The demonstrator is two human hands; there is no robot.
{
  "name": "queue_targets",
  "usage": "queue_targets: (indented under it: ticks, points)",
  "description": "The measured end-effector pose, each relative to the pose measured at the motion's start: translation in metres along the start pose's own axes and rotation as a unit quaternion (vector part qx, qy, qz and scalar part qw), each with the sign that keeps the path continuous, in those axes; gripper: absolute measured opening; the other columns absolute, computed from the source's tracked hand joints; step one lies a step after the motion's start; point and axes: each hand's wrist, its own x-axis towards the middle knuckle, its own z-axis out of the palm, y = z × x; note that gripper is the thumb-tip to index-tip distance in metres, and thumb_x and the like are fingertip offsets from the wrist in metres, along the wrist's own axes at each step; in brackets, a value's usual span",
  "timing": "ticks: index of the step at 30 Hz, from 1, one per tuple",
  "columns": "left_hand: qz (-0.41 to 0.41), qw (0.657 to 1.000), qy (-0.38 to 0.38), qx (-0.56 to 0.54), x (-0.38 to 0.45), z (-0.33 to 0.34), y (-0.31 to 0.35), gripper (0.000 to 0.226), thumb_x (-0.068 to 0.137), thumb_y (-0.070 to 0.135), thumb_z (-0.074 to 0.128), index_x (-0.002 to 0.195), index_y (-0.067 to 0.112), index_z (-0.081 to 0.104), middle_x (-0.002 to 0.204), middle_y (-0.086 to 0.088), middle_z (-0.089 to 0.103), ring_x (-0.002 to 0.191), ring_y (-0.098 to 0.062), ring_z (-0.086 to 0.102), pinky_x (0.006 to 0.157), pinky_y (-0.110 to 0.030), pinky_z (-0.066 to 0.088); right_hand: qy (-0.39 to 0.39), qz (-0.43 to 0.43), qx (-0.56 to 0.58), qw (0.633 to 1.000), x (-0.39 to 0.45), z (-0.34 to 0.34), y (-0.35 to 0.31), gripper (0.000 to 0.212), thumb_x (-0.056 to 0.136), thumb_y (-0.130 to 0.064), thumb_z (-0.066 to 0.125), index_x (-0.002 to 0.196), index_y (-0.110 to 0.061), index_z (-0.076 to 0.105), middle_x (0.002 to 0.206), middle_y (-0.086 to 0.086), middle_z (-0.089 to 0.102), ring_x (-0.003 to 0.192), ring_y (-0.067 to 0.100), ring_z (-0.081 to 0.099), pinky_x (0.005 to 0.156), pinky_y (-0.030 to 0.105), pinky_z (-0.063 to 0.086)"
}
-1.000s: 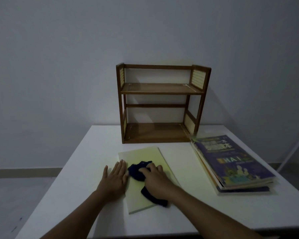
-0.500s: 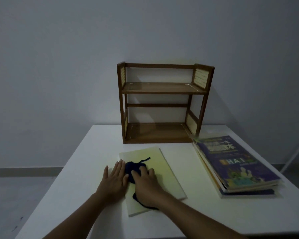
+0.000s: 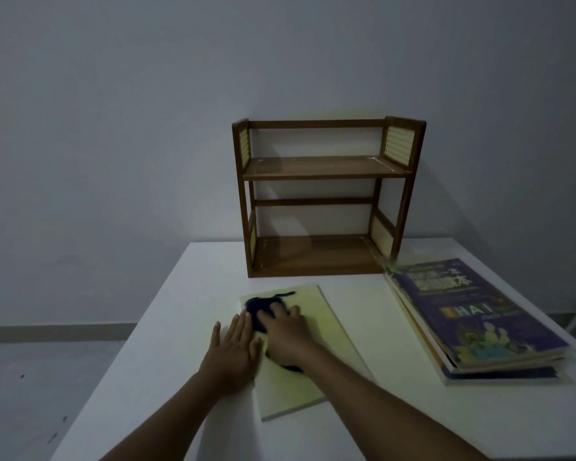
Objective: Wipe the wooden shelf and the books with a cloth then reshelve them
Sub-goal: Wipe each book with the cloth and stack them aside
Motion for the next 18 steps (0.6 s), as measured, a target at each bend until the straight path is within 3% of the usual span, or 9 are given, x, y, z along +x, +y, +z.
queue_targets:
  ticks: [3, 6, 10, 16, 18]
  points:
    - [-0.014, 1.0, -0.005, 0.002, 0.0, -0.001, 0.004, 0.091, 0.076, 0.062, -0.026, 0.152, 0.013, -0.013, 0.161, -0.004, -0.014, 0.147, -0.015, -0.013, 0.117, -0.045, -0.011, -0.008, -0.011, 0.018, 1.0, 0.001, 0.0, -0.005, 0.056, 0.094, -0.03, 0.05, 0.146, -0.023, 0.029, 0.154, 0.008, 0.02, 0.128, 0.038, 0.026, 0.105, 0.043, 0.031]
    - [-0.032, 0.999, -0.014, 0.01, 0.0, -0.003, 0.005, 0.067, 0.096, 0.047, -0.004, 0.153, 0.013, -0.007, 0.161, -0.002, -0.01, 0.148, -0.014, -0.009, 0.118, -0.045, -0.01, -0.011, 0.063, 0.028, 0.998, 0.004, -0.012, 0.036, 0.058, 0.091, -0.019, 0.054, 0.144, -0.023, 0.032, 0.155, 0.007, 0.019, 0.129, 0.04, 0.026, 0.106, 0.044, 0.032]
    - [-0.027, 0.999, -0.013, 0.011, 0.0, 0.0, 0.001, 0.075, 0.089, 0.053, -0.013, 0.153, 0.014, -0.007, 0.161, -0.002, -0.009, 0.148, -0.013, -0.007, 0.117, -0.046, -0.012, 0.006, 0.151, 0.034, 0.988, -0.015, -0.023, 0.075, 0.059, 0.093, -0.016, 0.049, 0.147, -0.024, 0.028, 0.156, 0.008, 0.017, 0.128, 0.037, 0.027, 0.109, 0.042, 0.031]
    - [-0.011, 0.999, -0.023, 0.044, -0.002, -0.003, 0.001, 0.091, 0.073, 0.058, -0.02, 0.152, 0.015, -0.01, 0.159, -0.003, -0.017, 0.148, -0.016, -0.013, 0.116, -0.051, -0.012, 0.015, 0.046, 0.033, 0.998, -0.074, 0.011, -0.027, 0.067, 0.093, -0.016, 0.048, 0.152, -0.013, 0.016, 0.154, 0.017, 0.016, 0.132, 0.044, 0.022, 0.109, 0.045, 0.027]
    - [-0.008, 0.996, -0.045, 0.078, -0.001, -0.004, -0.001, 0.086, 0.079, 0.06, -0.013, 0.152, 0.013, -0.013, 0.157, -0.005, -0.022, 0.147, -0.019, -0.015, 0.115, -0.052, -0.011, 0.015, 0.046, 0.024, 0.999, -0.088, 0.015, -0.048, 0.069, 0.094, -0.016, 0.048, 0.153, -0.009, 0.011, 0.155, 0.018, 0.014, 0.136, 0.044, 0.019, 0.111, 0.046, 0.026]
